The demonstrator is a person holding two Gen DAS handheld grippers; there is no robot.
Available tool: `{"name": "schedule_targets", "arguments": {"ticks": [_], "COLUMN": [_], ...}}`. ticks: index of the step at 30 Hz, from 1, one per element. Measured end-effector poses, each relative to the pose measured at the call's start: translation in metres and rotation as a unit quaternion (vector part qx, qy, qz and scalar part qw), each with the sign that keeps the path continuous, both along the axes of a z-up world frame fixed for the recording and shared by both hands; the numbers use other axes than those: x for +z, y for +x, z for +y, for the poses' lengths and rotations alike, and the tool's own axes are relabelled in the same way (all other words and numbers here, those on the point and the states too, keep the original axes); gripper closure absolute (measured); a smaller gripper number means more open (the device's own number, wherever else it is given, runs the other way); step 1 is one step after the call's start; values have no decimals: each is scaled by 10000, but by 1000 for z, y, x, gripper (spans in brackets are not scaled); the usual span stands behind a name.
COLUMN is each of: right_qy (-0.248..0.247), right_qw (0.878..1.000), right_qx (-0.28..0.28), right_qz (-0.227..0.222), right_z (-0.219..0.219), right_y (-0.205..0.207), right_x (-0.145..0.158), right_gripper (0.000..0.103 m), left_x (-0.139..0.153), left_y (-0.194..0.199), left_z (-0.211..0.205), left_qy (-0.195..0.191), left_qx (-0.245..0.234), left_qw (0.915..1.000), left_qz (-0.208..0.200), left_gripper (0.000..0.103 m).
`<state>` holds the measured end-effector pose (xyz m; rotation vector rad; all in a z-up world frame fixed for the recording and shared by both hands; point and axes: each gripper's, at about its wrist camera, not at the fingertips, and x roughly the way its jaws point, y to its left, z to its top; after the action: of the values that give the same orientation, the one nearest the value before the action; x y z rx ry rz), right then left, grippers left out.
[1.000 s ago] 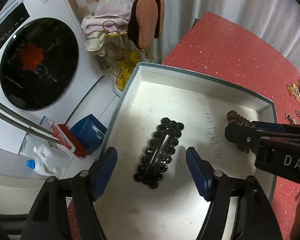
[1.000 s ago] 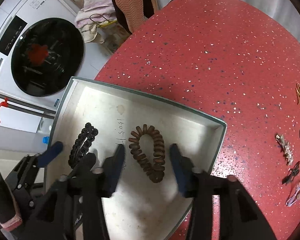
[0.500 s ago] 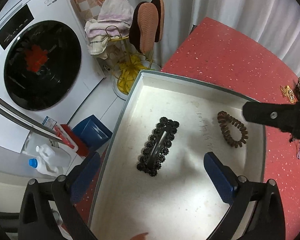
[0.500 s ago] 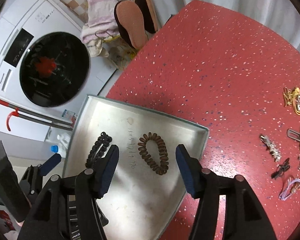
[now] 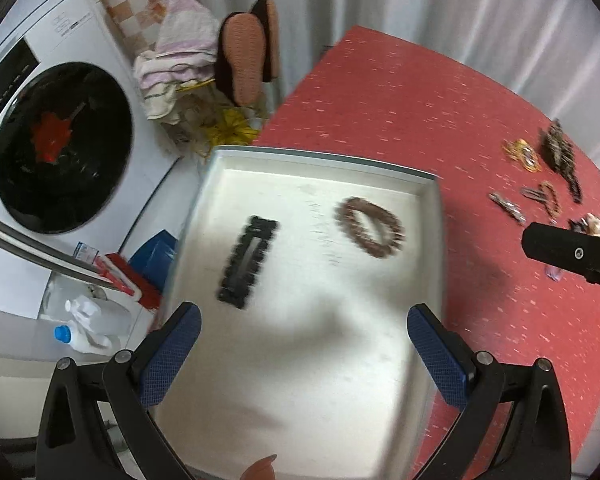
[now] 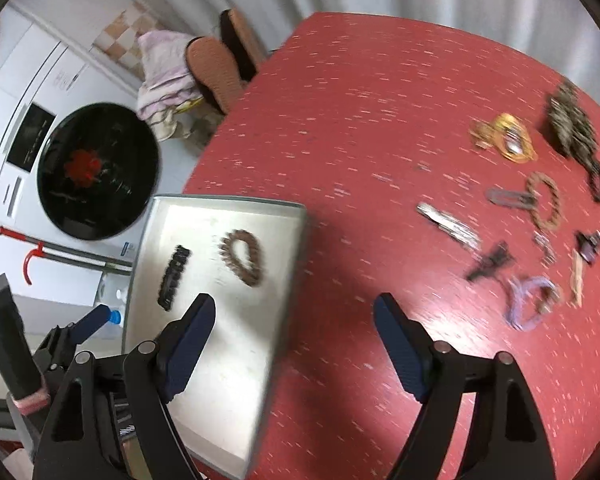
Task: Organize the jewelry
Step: 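Move both open tools back over the accessories on the table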
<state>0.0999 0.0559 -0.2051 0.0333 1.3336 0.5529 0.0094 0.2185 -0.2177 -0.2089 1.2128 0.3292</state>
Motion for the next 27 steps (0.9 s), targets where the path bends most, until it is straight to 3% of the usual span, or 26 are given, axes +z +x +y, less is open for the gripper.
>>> {"name": "schedule_targets", "arguments": {"ticks": [10,14,27], "right_qy": [-170,-225,-477], "right_qw": [9959,9926,9852], "right_qx": [-883,-1176,-1590], "right_qz": [96,190,428], "right_z": [-106,-144,-215], "right_y": [-6,-9,-13], "right_x": [2,-6,-35], "right_gripper": [17,15,14], "left_x": [18,19,3], "left_y": [20,31,65], "left_z": [-73,-97,-157], "left_qy": [-36,-294,-486], "left_qx": [-595,-786,-977], "left_qw": [9982,9965,9937], "left_qz": [-36,22,257], "left_gripper": [0,0,0]}}
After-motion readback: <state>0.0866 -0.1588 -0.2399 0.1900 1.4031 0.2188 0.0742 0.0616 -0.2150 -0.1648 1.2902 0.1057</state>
